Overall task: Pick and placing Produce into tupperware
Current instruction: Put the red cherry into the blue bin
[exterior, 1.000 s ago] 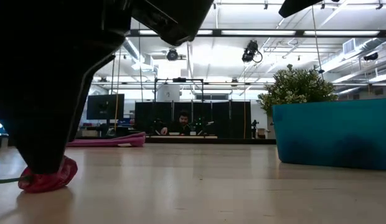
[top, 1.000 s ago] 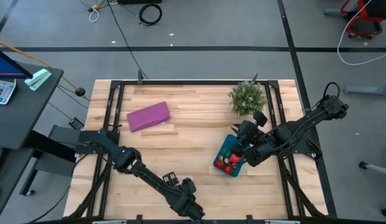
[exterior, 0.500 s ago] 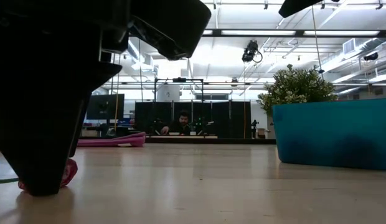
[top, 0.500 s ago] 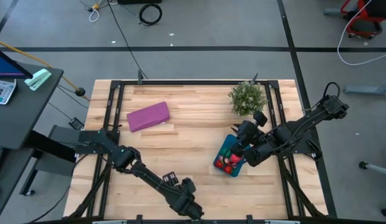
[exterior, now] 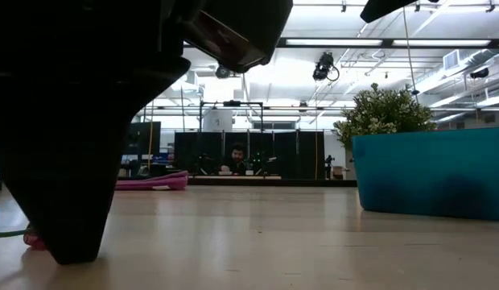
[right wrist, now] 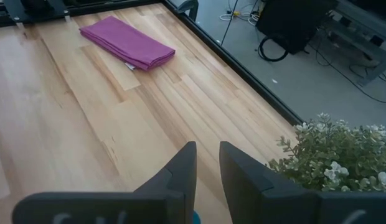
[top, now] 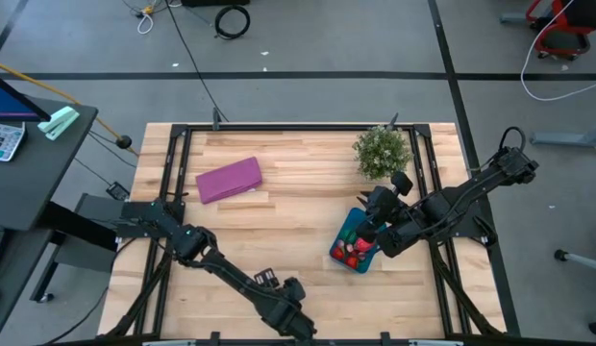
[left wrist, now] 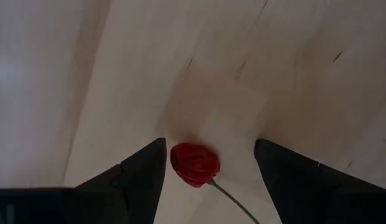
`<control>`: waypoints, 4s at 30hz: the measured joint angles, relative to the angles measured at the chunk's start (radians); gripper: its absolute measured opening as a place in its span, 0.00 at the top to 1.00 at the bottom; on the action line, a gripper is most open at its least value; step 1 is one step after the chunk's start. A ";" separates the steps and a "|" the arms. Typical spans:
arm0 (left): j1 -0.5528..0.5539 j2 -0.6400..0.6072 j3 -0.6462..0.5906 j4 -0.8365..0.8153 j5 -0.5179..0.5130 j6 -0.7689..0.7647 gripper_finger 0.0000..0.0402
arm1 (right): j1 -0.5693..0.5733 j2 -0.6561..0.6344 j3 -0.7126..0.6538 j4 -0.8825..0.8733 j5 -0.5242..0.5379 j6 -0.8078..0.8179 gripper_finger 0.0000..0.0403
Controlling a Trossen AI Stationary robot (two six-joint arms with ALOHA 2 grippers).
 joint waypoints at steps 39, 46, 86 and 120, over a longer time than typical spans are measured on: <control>-0.053 -0.328 -0.467 0.345 0.013 -0.107 0.36 | 0.000 0.000 0.000 0.008 0.000 0.000 0.81; -0.054 -0.381 -0.558 0.393 -0.017 -0.106 0.40 | 0.000 0.000 0.000 0.008 0.000 0.000 0.81; -0.023 -0.385 -0.621 0.528 -0.061 -0.100 0.60 | 0.000 0.000 0.000 0.011 0.000 0.000 0.81; 0.037 -0.412 -0.516 0.621 -0.383 0.209 0.99 | 0.000 0.000 0.000 0.020 0.000 0.000 0.81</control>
